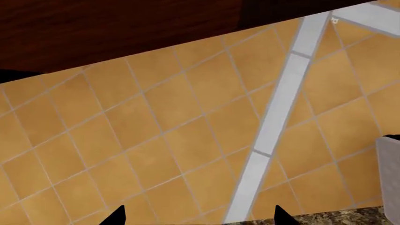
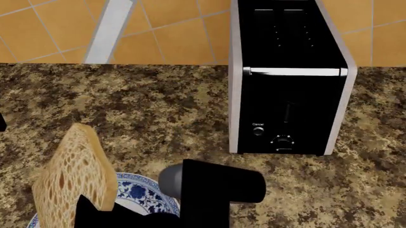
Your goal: Place the toasted item on a plate.
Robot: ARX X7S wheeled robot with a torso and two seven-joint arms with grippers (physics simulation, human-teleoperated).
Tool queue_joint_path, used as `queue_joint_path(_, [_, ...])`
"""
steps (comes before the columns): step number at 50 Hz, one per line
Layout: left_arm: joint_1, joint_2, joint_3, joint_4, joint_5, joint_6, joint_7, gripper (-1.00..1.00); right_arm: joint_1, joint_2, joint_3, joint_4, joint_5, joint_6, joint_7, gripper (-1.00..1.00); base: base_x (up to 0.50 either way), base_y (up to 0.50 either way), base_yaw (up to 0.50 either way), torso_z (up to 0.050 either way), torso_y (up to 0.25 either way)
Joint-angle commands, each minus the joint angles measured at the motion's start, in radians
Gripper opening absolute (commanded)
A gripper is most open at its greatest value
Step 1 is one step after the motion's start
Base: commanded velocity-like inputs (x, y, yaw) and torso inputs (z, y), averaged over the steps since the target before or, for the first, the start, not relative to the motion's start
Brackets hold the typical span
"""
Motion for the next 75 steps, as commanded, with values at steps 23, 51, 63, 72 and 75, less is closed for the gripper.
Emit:
queue_joint_path(23, [0.014, -0.003, 0.002, -0.007, -0.010, 0.015, -0.008, 1.00, -0.054, 0.031, -0.061, 0.097, -0.136, 0.003, -0.116, -1.00, 0.00, 0.00, 0.00, 0.000, 0.000])
queue_joint_path(51, [0.032, -0.008, 0.000, -0.008, -0.017, 0.032, -0.012, 1.00, -0.115, 0.056, -0.094, 0.098, -0.192, -0.012, -0.172, -1.00, 0.00, 0.00, 0.00, 0.000, 0.000])
queue_joint_path(63, [0.040, -0.009, 0.000, -0.008, -0.022, 0.035, -0.014, 1.00, -0.127, 0.053, -0.109, 0.108, -0.216, -0.022, -0.197, -1.00, 0.00, 0.00, 0.00, 0.000, 0.000])
queue_joint_path(72, [0.040, -0.013, 0.006, -0.013, -0.021, 0.041, -0.015, 1.00, -0.125, 0.057, -0.120, 0.116, -0.232, -0.023, -0.216, -1.00, 0.00, 0.00, 0.00, 0.000, 0.000])
queue_joint_path(75, [0.040, -0.012, 0.004, -0.013, -0.023, 0.042, -0.017, 1.00, -0.128, 0.059, -0.118, 0.121, -0.240, -0.028, -0.225, -1.00, 0.00, 0.00, 0.00, 0.000, 0.000])
